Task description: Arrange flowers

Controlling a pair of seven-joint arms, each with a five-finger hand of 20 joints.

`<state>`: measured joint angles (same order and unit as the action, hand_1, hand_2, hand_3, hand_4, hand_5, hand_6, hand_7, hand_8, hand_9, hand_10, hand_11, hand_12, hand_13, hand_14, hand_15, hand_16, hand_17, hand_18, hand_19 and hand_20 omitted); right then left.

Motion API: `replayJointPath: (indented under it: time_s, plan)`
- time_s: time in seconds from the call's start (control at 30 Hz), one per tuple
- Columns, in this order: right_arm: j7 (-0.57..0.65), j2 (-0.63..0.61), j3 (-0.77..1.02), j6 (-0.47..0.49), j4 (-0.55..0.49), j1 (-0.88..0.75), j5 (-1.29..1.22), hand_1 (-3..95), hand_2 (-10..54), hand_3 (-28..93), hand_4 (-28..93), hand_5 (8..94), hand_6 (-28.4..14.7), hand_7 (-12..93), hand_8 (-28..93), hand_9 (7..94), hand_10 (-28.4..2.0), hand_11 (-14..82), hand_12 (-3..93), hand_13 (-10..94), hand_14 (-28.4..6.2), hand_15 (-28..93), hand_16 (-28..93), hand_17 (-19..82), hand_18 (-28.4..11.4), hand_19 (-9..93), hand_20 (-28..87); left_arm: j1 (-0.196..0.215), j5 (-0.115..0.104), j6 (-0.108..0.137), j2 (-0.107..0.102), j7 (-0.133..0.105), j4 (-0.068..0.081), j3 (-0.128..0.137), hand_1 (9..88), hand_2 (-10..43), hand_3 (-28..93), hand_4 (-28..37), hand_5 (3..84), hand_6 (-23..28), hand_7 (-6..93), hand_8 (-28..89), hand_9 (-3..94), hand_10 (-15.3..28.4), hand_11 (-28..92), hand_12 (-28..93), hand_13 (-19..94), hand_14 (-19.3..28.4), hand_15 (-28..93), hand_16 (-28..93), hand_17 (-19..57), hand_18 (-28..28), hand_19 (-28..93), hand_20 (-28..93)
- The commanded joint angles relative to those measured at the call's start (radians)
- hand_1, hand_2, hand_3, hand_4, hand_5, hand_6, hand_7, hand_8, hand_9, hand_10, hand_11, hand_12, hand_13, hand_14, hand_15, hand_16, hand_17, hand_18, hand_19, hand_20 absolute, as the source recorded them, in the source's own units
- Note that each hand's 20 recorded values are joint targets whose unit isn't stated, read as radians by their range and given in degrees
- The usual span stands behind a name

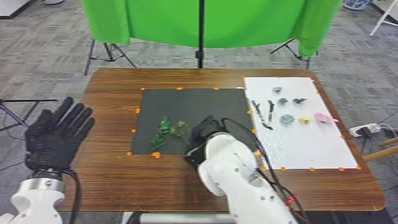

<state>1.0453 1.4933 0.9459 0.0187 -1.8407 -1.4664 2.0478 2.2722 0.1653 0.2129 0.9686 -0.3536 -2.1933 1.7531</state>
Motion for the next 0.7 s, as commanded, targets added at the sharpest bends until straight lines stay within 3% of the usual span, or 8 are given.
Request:
replayJointPath:
  time_s: [0.03, 0.7]
  plan:
    - [0.007, 0.032, -0.018, 0.03, -0.003, -0.01, 0.005, 52.5, -9.5, 76, -20, 74.0, -5.5, 33, 15, 82.9, -14.3, 26.7, 41.2, 79, -11.3, 60, 28, 50, -24.1, 93, 48, -0.012, -0.009, 0.014, -0.008, 0.019, 0.007, -0.011, 27.3, 9.4, 79, -28.3, 44.0, 7.3, 7.9, -8, 38.6, 13.3, 14, 9, 32, 12.5, 15, -1, -4.4, 12.6, 28, 12]
    - [-0.023, -0.019, -0.016, 0.045, -0.069, -0.008, -0.016, 46.4, -9.5, 78, -18, 70.3, -8.9, 19, 7, 78.5, -17.4, 29.4, 33.6, 74, -14.1, 63, 28, 47, -24.8, 93, 48, 0.015, -0.027, -0.006, 0.006, -0.018, 0.001, 0.003, 28.1, 7.8, 79, -28.3, 44.0, 7.4, 8.1, -8, 38.6, 13.3, 14, 10, 32, 12.4, 15, -1, -4.3, 12.6, 28, 12]
